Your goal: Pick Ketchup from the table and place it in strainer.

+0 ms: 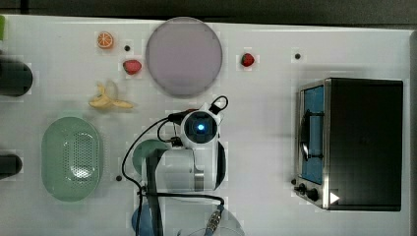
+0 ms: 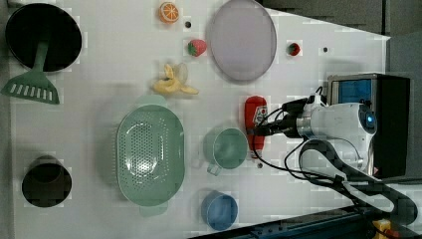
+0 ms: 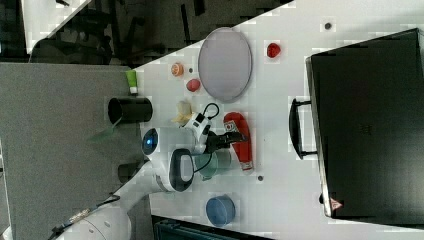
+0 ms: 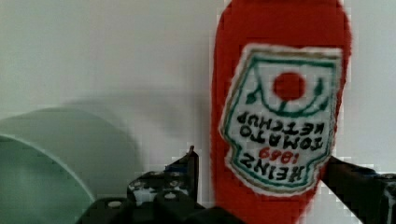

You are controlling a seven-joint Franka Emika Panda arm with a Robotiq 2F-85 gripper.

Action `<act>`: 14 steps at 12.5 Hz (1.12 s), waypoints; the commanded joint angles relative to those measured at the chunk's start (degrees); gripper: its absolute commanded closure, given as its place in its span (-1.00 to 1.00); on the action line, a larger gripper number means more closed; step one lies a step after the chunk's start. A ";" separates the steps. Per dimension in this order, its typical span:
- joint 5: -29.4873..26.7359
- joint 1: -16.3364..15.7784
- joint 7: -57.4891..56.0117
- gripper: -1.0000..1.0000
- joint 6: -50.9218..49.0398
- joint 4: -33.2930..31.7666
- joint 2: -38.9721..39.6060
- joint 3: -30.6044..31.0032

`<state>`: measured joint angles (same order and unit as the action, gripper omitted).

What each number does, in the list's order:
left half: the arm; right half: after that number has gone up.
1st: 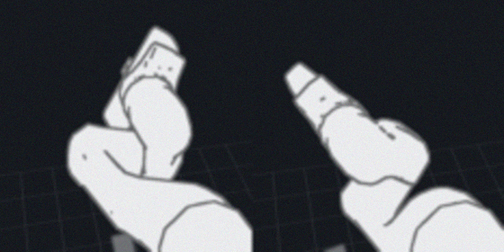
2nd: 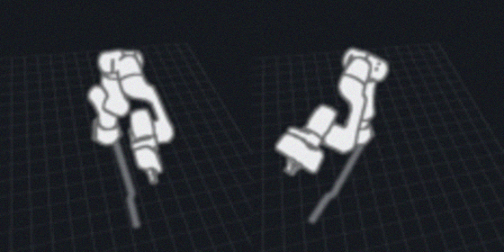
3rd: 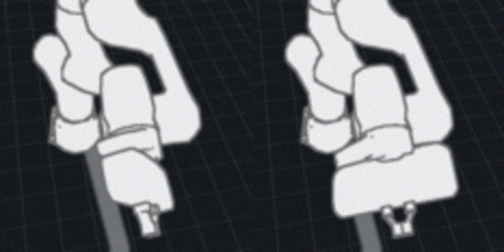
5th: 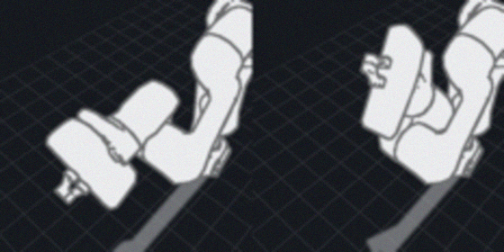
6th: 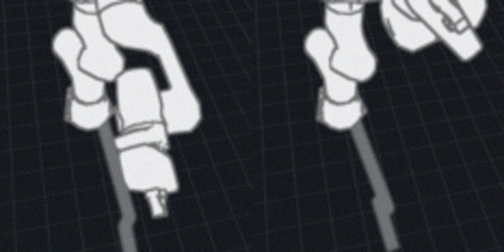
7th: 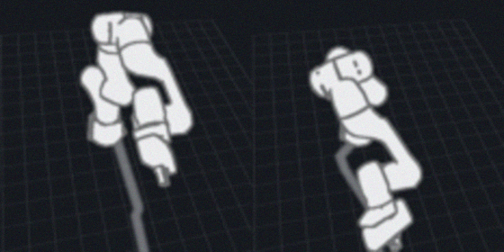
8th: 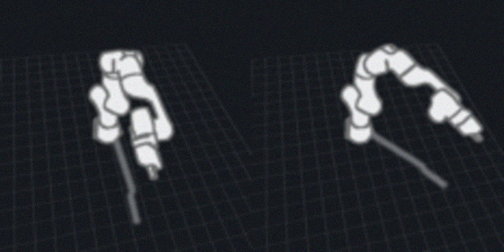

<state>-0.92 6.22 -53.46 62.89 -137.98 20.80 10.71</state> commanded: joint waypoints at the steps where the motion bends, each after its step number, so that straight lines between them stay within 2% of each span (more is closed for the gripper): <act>1: -0.49 0.44 -2.41 -0.20 3.50 0.28 -0.62 -0.42; 2: -0.49 0.42 -2.40 -0.09 3.50 0.23 -0.89 -0.28; 4: -0.49 0.45 -2.38 -0.09 3.48 0.63 -2.50 -0.34; 7: -0.50 0.51 -2.39 -0.09 0.19 0.64 -9.27 -0.71; 14: -0.70 0.14 -1.95 -0.09 -24.94 5.12 -26.67 1.71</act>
<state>-1.67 6.65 -53.77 39.70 -135.29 -6.95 11.20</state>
